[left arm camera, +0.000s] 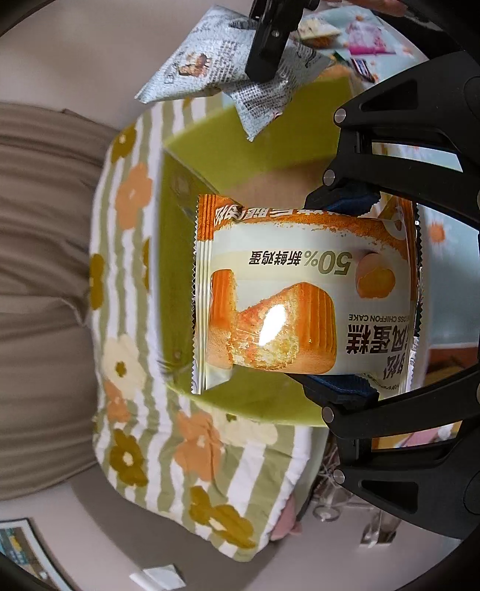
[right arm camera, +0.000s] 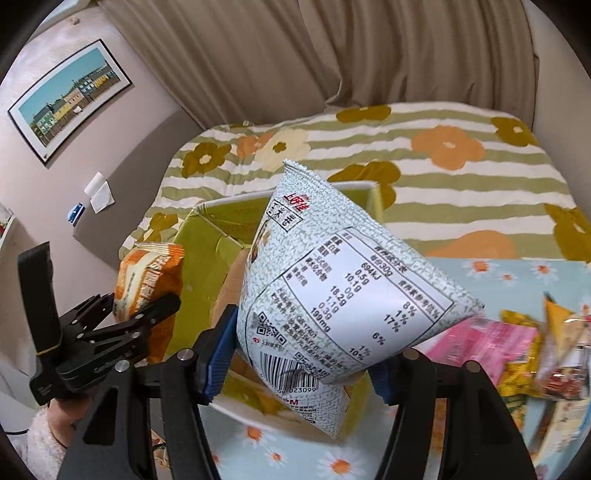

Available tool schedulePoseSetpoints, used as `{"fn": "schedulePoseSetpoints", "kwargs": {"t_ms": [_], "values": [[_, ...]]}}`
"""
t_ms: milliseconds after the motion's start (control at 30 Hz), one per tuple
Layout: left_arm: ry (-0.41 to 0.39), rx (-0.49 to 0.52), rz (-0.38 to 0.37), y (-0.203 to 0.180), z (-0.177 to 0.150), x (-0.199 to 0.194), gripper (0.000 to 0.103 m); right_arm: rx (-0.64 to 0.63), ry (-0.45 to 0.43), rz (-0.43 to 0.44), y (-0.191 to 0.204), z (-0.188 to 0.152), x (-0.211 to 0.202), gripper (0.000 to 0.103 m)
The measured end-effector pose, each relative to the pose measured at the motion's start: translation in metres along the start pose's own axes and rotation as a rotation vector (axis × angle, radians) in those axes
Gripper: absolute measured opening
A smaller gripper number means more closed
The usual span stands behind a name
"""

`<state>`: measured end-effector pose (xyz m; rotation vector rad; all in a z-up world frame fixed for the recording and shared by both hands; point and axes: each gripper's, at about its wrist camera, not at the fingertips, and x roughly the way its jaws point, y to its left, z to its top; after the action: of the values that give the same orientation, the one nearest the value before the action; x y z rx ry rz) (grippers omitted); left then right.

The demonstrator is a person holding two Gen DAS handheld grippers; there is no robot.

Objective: Organize snacks
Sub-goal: 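Carry both bags into the yellow-green box and open both tools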

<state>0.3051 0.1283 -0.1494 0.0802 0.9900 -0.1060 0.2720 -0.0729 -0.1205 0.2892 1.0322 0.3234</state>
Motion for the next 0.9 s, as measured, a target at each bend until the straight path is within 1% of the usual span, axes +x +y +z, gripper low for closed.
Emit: {"fn": "schedulePoseSetpoints", "kwargs": {"t_ms": [133, 233, 300, 333, 367, 400, 433, 533, 733, 800, 833, 867, 900], "values": [[0.054, 0.021, -0.018, 0.013, -0.002, 0.029, 0.064, 0.017, 0.043, -0.003, 0.013, 0.002, 0.028, 0.058], [0.080, 0.052, -0.026, 0.012, -0.005, 0.041, 0.064, 0.028, 0.082, -0.012, 0.013, -0.001, 0.042, 0.058], [0.086, 0.072, -0.035, 0.011, -0.007, 0.045, 0.067, 0.034, 0.107, -0.025, 0.012, -0.001, 0.048, 0.058], [0.091, 0.076, -0.041, 0.011, -0.007, 0.046, 0.076, 0.036, 0.119, -0.030, 0.012, -0.002, 0.051, 0.058], [0.095, 0.075, -0.037, 0.009, -0.006, 0.046, 0.096, 0.036, 0.132, -0.034, 0.011, -0.002, 0.053, 0.058], [0.091, 0.071, -0.030, 0.010, -0.006, 0.046, 0.103, 0.035, 0.146, -0.036, 0.010, -0.002, 0.055, 0.058], [0.077, 0.065, -0.027, 0.011, -0.005, 0.043, 0.103, 0.033, 0.155, -0.038, 0.009, -0.003, 0.057, 0.058], [0.082, 0.054, -0.016, 0.015, -0.004, 0.039, 0.103, 0.015, 0.181, -0.046, 0.009, -0.005, 0.059, 0.058], [0.070, 0.021, -0.014, 0.025, -0.007, 0.025, 0.103, -0.033, 0.215, -0.018, 0.021, -0.012, 0.064, 0.059], [0.065, 0.007, -0.005, 0.029, -0.007, 0.021, 0.103, -0.043, 0.236, -0.007, 0.026, -0.012, 0.067, 0.062], [0.063, -0.002, -0.004, 0.030, -0.008, 0.019, 0.103, -0.057, 0.238, -0.015, 0.029, -0.013, 0.068, 0.067], [0.063, -0.009, -0.004, 0.031, -0.008, 0.017, 0.103, -0.076, 0.229, -0.035, 0.032, -0.013, 0.067, 0.078], [0.060, -0.014, -0.003, 0.032, -0.009, 0.015, 0.103, -0.102, 0.208, -0.054, 0.034, -0.014, 0.066, 0.086]]}}
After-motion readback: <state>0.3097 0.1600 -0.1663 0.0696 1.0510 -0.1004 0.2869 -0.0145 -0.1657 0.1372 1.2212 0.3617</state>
